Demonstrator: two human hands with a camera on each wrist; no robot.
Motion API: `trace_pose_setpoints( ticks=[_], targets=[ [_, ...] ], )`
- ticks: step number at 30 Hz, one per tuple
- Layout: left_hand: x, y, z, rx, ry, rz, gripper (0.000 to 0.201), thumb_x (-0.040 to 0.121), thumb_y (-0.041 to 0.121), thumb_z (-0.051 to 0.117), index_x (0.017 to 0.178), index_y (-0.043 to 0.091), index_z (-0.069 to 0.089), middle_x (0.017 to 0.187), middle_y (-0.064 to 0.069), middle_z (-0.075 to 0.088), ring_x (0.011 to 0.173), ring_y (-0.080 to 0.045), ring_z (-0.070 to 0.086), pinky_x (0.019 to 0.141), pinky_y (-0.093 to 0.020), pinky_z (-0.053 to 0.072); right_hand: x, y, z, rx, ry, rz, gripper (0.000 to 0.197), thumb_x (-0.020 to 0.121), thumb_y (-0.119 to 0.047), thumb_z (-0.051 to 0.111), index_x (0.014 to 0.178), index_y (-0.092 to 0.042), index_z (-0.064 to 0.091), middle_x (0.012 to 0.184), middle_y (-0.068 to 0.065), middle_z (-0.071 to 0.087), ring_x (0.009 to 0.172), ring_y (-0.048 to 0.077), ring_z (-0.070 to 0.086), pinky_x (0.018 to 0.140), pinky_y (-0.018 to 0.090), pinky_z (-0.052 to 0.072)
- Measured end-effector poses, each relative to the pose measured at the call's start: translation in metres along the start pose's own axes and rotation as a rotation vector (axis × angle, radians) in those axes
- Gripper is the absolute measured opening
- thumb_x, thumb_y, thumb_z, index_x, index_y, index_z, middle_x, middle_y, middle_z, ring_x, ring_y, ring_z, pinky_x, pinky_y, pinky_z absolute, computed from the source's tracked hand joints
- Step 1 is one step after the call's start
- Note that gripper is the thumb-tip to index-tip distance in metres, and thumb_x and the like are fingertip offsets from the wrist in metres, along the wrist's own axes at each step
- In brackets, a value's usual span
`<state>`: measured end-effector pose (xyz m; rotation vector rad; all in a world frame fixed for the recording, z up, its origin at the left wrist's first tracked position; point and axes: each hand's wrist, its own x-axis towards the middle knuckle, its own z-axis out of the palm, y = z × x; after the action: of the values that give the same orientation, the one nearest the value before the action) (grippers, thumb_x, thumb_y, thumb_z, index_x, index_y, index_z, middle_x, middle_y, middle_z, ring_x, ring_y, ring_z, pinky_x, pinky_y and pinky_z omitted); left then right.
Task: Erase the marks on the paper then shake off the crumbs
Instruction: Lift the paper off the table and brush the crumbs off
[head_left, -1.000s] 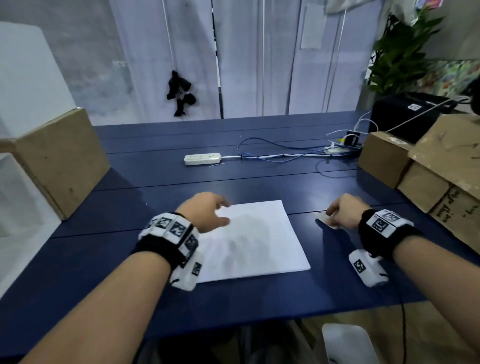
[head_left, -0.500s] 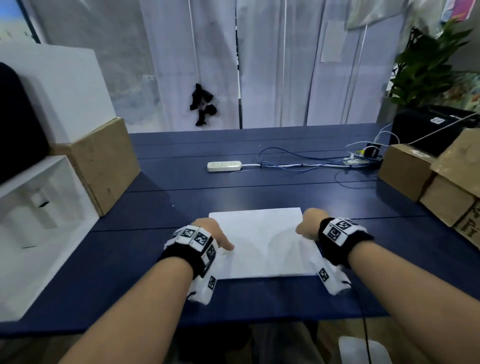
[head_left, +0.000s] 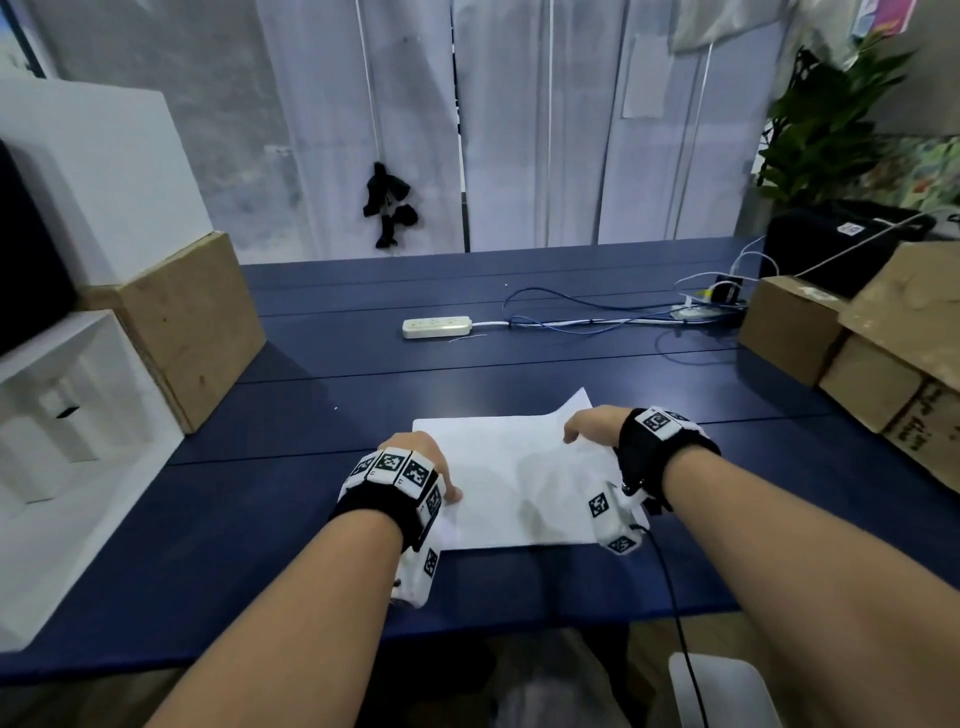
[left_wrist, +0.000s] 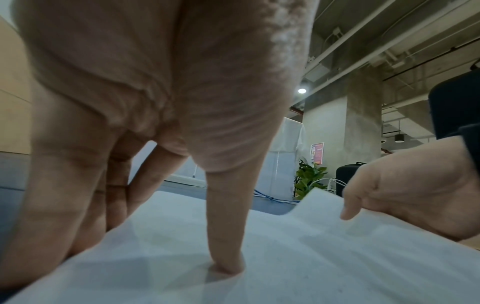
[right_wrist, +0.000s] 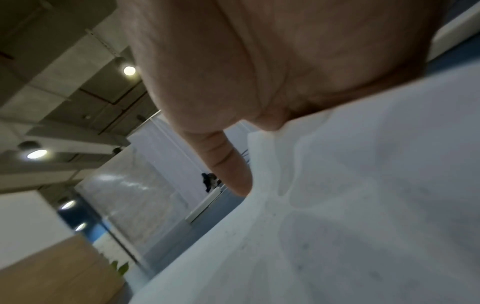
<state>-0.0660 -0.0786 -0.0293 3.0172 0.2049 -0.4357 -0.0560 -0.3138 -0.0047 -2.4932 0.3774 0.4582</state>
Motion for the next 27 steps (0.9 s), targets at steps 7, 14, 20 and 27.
trace_pose_setpoints(
  ticks=[7,14,20,27],
  targets=[
    [-0.012,-0.01,0.005,-0.115,0.02,-0.008,0.052,0.068,0.059,0.081,0.073,0.017,0.05,0.078,0.001,0.063,0.079,-0.023,0.062,0.066,-0.028,0.046,0.025,0.052,0.008,0.249,0.088,-0.049,0.039,0.087,-0.018,0.065,0.121,0.002,0.061,0.114,0.017,0.066,0.103,0.035,0.063,0.094,0.042,0.053],
    [-0.038,-0.049,0.021,-0.692,-0.03,0.056,0.069,0.076,0.074,0.062,0.099,0.008,0.066,0.094,-0.001,0.071,0.088,-0.022,0.067,0.078,-0.033,0.051,-0.036,0.08,0.011,0.68,-0.031,-0.114,0.019,0.094,-0.003,0.057,0.109,0.008,0.063,0.099,0.017,0.07,0.081,0.027,0.07,0.087,0.041,0.058],
    [-0.097,-0.05,0.038,-1.277,-0.158,0.2,0.023,0.098,0.017,0.061,0.11,-0.002,0.066,0.105,-0.018,0.074,0.094,-0.033,0.07,0.095,-0.052,0.053,-0.085,0.113,0.022,0.785,-0.075,-0.136,0.015,0.095,0.002,0.052,0.102,0.008,0.064,0.085,0.014,0.075,0.07,0.025,0.07,0.091,0.047,0.052],
    [-0.152,-0.028,0.098,-1.221,-0.272,0.237,0.026,0.094,0.015,0.066,0.11,-0.006,0.067,0.104,-0.017,0.074,0.098,-0.034,0.07,0.095,-0.05,0.053,-0.133,0.193,0.049,0.935,-0.143,-0.105,0.021,0.093,0.003,0.053,0.11,0.006,0.064,0.104,0.019,0.073,0.088,0.032,0.07,0.088,0.045,0.056]
  ],
)
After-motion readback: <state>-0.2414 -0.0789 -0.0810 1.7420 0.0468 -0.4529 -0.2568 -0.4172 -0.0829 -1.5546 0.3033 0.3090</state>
